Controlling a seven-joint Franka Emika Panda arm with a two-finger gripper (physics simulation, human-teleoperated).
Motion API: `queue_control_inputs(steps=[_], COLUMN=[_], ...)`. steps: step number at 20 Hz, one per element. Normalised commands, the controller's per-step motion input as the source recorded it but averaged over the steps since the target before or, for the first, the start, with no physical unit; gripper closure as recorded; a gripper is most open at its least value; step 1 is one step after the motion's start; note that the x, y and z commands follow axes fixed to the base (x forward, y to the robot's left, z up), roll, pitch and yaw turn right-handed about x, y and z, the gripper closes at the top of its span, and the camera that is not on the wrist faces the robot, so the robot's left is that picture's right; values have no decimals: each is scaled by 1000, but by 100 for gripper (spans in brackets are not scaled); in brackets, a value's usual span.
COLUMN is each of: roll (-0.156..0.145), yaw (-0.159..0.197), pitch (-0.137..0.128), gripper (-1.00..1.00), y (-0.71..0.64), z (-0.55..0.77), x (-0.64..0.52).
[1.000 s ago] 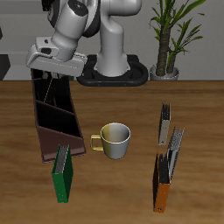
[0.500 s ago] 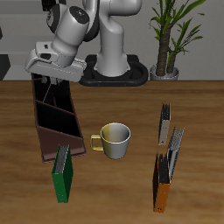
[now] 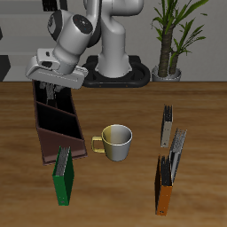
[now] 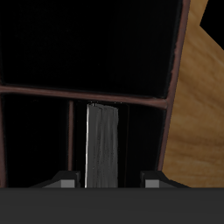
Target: Place the black book into the right desk caddy's back compartment
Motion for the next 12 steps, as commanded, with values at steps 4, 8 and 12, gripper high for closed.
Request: queue_control_inputs(steps=[4,8,12], roll=[-1,3,34], yaw=[12,-2,6], pitch=[25,14,-17], gripper=[-100,-100,-100], y=[-14,0,169], z=[-69,-33,74], x=[24,0,-93])
